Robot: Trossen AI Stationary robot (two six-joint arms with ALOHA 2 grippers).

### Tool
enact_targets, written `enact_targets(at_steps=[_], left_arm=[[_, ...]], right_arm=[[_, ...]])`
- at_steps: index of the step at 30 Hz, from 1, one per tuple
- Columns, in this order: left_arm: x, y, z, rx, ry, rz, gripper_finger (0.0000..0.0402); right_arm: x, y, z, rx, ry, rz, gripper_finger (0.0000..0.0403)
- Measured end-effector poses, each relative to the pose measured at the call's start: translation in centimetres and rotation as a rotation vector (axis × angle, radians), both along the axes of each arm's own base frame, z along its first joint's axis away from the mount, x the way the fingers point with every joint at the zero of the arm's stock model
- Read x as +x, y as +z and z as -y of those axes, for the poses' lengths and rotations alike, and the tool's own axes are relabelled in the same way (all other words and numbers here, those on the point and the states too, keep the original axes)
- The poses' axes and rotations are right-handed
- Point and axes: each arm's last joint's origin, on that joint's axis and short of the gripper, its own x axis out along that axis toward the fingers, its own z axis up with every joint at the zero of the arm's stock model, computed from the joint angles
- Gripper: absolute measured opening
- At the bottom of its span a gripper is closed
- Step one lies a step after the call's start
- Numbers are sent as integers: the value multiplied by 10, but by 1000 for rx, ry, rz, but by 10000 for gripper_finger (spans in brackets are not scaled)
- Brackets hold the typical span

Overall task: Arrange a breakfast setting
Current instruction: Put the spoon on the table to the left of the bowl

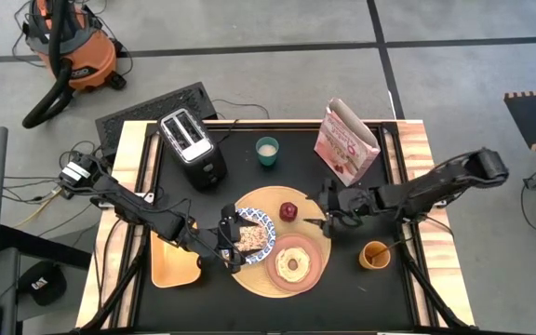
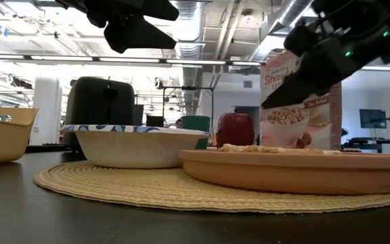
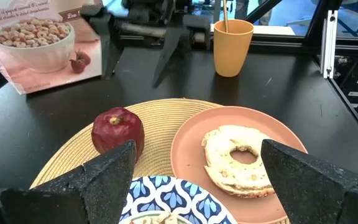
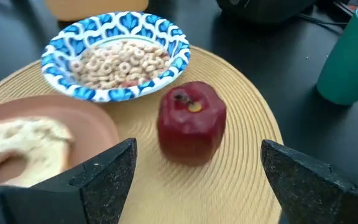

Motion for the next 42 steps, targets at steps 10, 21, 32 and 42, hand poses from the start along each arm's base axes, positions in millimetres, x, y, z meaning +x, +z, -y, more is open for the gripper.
enact_targets(at_steps=[10,21,32,42], left_arm=[[0,0,0,-10,3,2,332],[0,0,0,-23,8,4,332],[0,0,0,-42,15,7,332],[0,0,0,-48,17,8,332]], right_arm=[[-22,52,-16,69,51,-147,368],[-52,107,-50,340,-27,-480,365],[-107,108,-77,604,-364,-816,342],[-138,106,-90,584,-506,-900,336]])
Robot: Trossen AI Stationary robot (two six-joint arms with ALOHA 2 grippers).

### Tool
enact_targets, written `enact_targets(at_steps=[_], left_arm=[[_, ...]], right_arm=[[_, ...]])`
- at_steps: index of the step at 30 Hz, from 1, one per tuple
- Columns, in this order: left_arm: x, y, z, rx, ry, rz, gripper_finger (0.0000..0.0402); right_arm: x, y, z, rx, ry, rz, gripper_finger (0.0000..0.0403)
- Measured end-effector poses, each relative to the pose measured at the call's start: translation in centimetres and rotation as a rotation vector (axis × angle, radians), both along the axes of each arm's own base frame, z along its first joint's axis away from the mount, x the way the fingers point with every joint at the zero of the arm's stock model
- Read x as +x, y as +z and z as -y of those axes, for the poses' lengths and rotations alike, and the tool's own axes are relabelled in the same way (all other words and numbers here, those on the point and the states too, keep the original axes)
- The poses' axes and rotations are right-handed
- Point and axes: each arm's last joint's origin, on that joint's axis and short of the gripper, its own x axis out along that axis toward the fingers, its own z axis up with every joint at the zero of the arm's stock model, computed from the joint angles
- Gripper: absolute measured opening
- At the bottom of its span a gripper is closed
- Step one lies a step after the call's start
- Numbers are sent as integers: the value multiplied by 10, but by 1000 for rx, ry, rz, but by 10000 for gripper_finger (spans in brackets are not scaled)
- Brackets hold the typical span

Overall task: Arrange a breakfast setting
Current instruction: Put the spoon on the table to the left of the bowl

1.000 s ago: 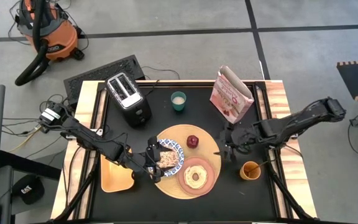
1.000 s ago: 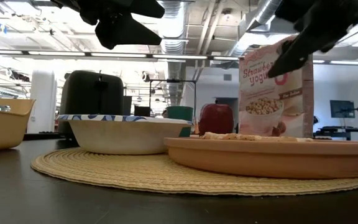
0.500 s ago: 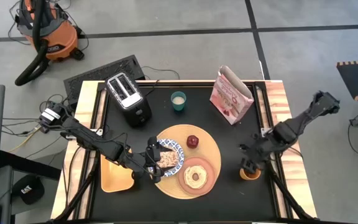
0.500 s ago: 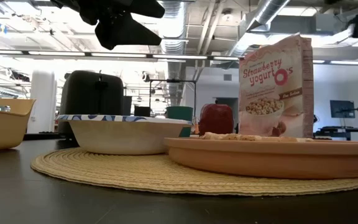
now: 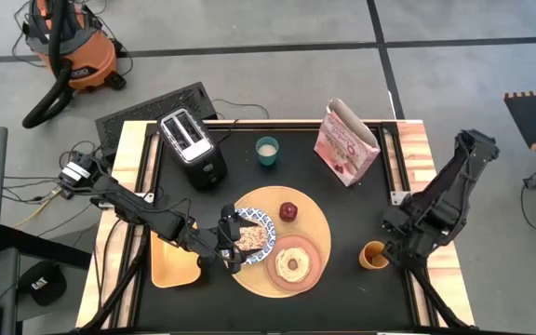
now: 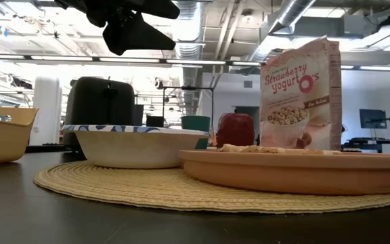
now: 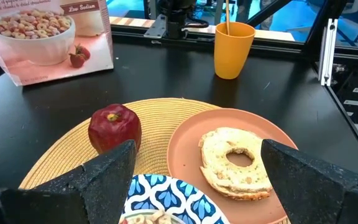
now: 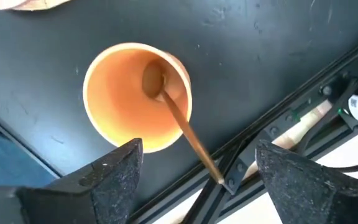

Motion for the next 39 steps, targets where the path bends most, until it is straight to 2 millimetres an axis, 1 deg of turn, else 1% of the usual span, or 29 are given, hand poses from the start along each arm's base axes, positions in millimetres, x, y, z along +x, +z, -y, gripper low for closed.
enact_targets(at_steps=[5,11,16,23,28,36,39], left_arm=[[0,0,0,0,0,0,332],[0,0,0,1,0,0,332],[0,0,0,1,0,0,332],[0,0,0,1,1,0,332],[0,0,0,2,1,0,332],[0,0,0,2,1,0,332],[0,0,0,2,1,0,332]], right_arm=[[-6,-12,-4,-15,-9,-18,332],[-5,-25,-9,-2,26,20,322],[-4,-29,-10,7,47,41,306],[-3,-31,-10,-2,50,46,266],[-3,-31,-10,-14,49,64,216],[-3,-31,-10,-15,61,66,98],[-2,-30,-11,-7,72,76,66]])
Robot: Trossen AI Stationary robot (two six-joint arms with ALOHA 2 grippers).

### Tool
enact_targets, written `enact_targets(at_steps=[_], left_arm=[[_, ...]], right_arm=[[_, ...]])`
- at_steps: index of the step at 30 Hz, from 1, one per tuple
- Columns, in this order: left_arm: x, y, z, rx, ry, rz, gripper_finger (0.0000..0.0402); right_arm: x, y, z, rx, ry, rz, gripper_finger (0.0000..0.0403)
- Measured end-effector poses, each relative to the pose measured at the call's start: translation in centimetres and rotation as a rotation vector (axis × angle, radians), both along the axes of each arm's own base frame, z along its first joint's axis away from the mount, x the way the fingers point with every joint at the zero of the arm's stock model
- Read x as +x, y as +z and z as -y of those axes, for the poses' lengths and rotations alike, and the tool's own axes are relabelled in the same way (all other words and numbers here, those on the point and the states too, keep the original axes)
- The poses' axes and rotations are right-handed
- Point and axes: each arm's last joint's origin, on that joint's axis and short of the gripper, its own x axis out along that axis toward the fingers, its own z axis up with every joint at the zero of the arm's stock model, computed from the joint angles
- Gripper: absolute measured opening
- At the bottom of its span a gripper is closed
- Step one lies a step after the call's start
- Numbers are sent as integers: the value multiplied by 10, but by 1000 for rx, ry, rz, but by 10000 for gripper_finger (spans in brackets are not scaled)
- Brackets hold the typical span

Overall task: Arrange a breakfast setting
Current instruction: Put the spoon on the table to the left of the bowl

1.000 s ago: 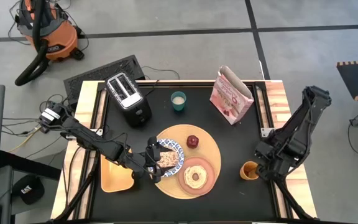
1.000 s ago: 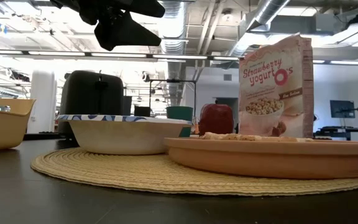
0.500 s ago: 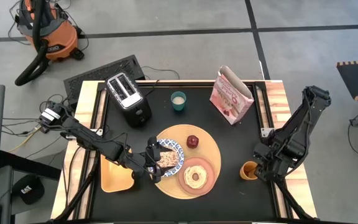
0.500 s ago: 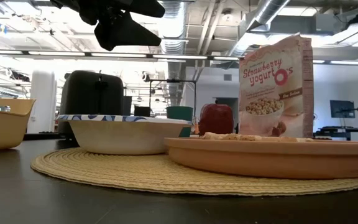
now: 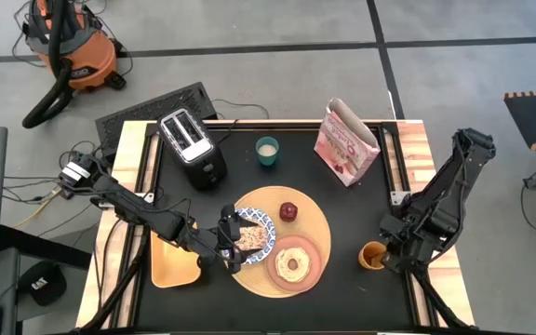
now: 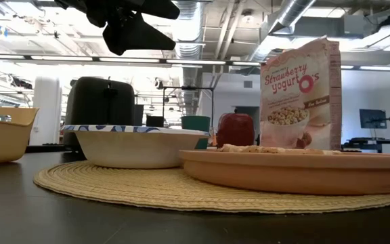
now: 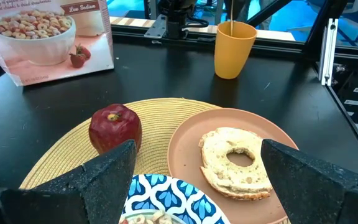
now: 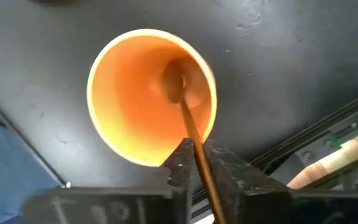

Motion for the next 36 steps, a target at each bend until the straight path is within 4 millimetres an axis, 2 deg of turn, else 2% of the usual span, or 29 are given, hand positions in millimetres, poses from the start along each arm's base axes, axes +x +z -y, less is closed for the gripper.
enact_targets(at_steps=[4,12,27,36], left_arm=[[0,0,0,0,0,0,332],[0,0,0,0,0,0,332],[0,0,0,1,0,0,332],[1,0,-1,-13,8,6,332]], right_arm=[[0,0,0,-9,20,7,48],[0,2,1,-16,23,2,55],[-2,52,11,-28,16,-1,55],[-1,86,26,-19,20,28,55]])
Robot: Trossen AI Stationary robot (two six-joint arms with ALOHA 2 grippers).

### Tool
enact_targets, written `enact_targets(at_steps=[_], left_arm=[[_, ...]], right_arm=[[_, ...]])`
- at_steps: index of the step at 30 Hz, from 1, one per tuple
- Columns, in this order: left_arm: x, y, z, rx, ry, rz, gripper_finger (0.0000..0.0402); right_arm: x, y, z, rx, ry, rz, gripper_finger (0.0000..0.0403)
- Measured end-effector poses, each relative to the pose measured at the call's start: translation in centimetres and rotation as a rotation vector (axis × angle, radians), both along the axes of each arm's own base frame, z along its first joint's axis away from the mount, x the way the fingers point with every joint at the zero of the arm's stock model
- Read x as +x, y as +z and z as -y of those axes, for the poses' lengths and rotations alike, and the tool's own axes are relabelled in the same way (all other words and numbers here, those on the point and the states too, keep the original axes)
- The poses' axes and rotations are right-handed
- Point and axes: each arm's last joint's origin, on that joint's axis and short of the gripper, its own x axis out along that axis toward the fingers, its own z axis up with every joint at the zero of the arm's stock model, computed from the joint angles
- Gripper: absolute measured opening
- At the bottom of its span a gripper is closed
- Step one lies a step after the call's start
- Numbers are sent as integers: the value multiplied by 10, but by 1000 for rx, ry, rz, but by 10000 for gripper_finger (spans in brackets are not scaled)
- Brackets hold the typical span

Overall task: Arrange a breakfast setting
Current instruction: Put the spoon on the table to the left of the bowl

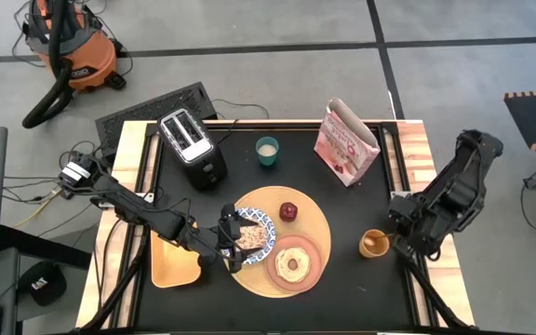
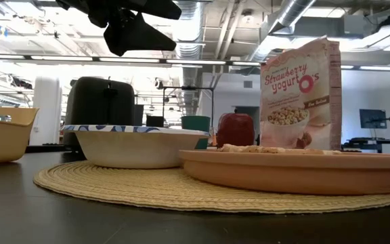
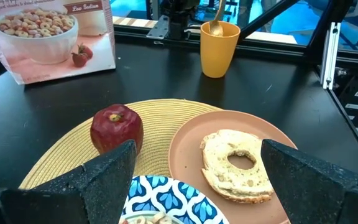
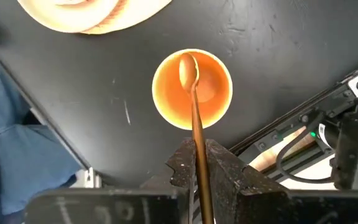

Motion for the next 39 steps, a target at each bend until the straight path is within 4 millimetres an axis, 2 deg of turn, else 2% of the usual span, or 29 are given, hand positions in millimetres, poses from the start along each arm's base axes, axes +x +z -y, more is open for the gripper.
enact_targets(at_steps=[6,10,14,19,22,29,34,39], left_arm=[[1,3,1,-24,-4,32,332],[2,5,1,-35,3,60,332],[3,10,1,-68,8,105,332],[6,15,-3,-75,40,162,332],[9,17,-8,-82,57,179,332],[11,17,-14,-66,75,184,332],[12,19,-14,-23,61,192,332],[12,25,-14,11,49,238,332]], right_arm=[[-2,15,15,46,42,61,55],[-4,24,29,22,78,175,55],[3,28,36,-86,166,379,55],[23,20,33,-193,331,638,55],[42,10,30,-273,411,777,55],[77,-29,28,-434,529,1046,55],[93,-61,33,-501,493,1330,55],[104,-93,38,-525,440,1442,55]])
